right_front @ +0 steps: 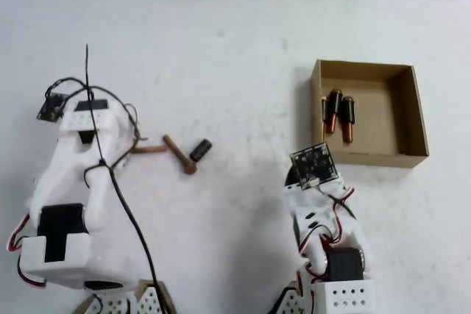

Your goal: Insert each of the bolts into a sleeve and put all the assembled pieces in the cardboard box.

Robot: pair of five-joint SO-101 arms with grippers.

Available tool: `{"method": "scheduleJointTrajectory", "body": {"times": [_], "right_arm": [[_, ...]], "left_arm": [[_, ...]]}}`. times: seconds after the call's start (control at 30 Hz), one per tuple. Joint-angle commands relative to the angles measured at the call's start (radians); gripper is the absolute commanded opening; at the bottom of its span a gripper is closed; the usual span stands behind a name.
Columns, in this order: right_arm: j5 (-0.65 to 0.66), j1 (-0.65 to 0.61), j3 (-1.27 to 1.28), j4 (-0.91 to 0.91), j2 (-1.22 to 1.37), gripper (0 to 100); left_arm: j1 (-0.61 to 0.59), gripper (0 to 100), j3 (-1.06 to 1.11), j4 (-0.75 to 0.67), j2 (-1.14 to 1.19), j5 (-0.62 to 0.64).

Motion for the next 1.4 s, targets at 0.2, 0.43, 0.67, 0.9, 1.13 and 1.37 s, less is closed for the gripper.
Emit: {"method": "scheduleJointTrajectory", "body": {"times": [0.2,0.43,0.67,0.9,1.13,1.37], "right_arm": [[0.015,0.007,-0.017,-0.001,-0.010,1.7],[0.015,0.007,-0.017,-0.001,-0.010,1.7],[0.015,0.007,-0.017,-0.001,-0.010,1.7],[0.015,0.007,-0.017,-0.001,-0.010,1.7],[0.015,0.007,-0.017,0.001,-0.010,1.7],[0.015,0.007,-0.017,0.001,-0.010,1.7]], "left_arm": [[-0.010,15,-0.052,-0.017,0.114,0.008],[-0.013,15,-0.133,0.081,0.166,0.011],[-0.048,15,-0.150,0.097,0.166,0.012],[-0.048,4,-0.164,0.097,0.166,0.008],[-0.048,3,-0.158,0.038,0.168,-0.057],[0.002,3,-0.186,0.034,0.166,-0.230]]}}
